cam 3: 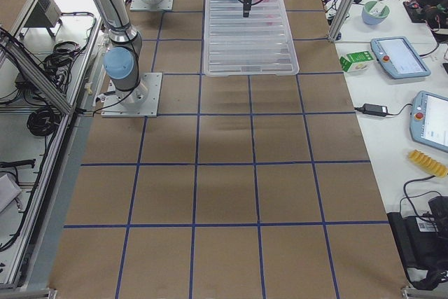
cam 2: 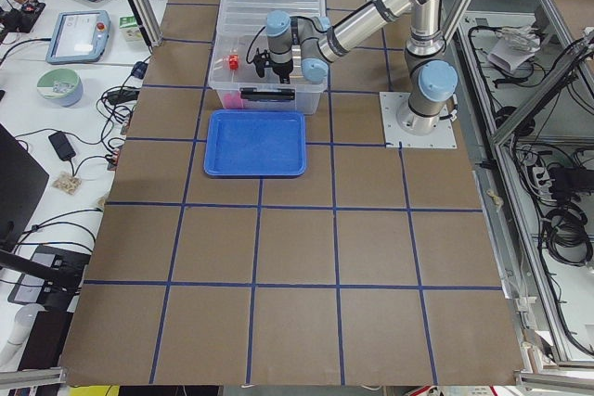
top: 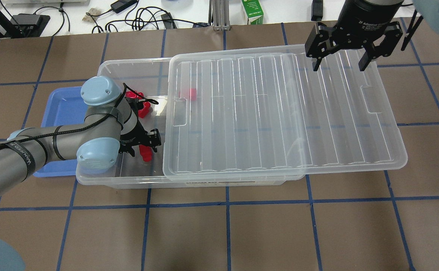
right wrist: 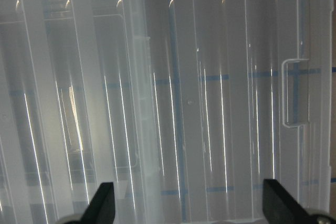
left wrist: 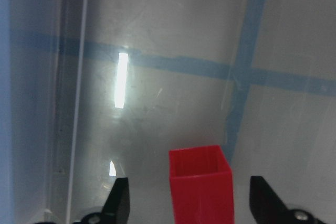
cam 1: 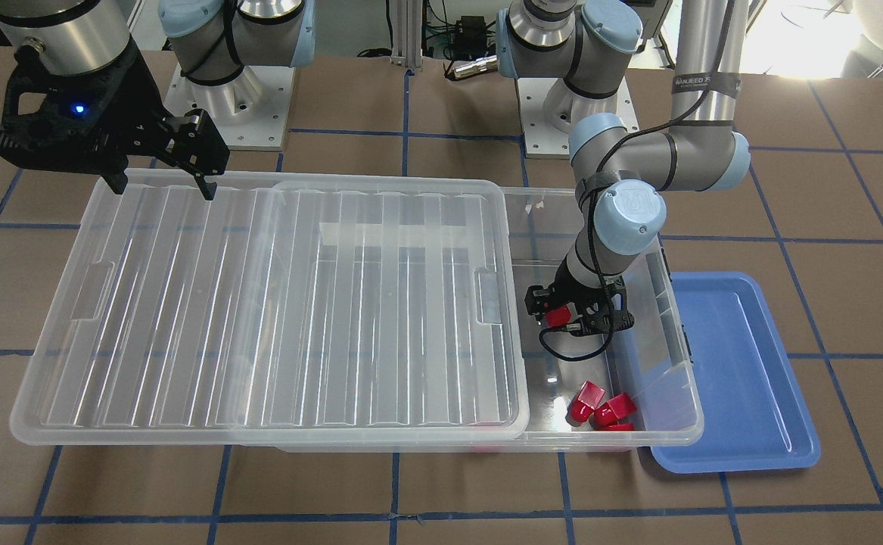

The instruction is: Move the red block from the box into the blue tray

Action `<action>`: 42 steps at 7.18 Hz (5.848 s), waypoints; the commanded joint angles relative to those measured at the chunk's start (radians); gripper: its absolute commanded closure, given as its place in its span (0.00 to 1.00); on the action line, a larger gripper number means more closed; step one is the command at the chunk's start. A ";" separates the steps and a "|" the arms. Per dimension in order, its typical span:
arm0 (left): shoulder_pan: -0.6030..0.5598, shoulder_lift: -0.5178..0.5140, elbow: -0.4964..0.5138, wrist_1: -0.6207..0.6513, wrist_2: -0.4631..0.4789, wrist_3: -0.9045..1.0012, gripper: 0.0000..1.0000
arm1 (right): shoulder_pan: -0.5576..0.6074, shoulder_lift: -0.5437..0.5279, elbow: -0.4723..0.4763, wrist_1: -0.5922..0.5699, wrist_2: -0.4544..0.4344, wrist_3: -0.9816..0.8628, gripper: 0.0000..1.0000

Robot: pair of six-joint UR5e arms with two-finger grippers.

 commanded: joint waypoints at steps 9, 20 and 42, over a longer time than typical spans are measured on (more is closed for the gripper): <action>0.163 0.126 0.559 -0.724 0.054 0.212 1.00 | -0.006 -0.037 0.063 -0.028 -0.005 -0.012 0.00; 0.466 -0.077 0.259 -0.178 0.042 0.720 0.24 | -0.500 0.021 0.404 -0.388 -0.002 -0.560 0.00; -0.023 0.321 0.548 -0.703 0.030 0.263 0.00 | 0.018 -0.018 -0.008 0.023 0.021 -0.085 0.00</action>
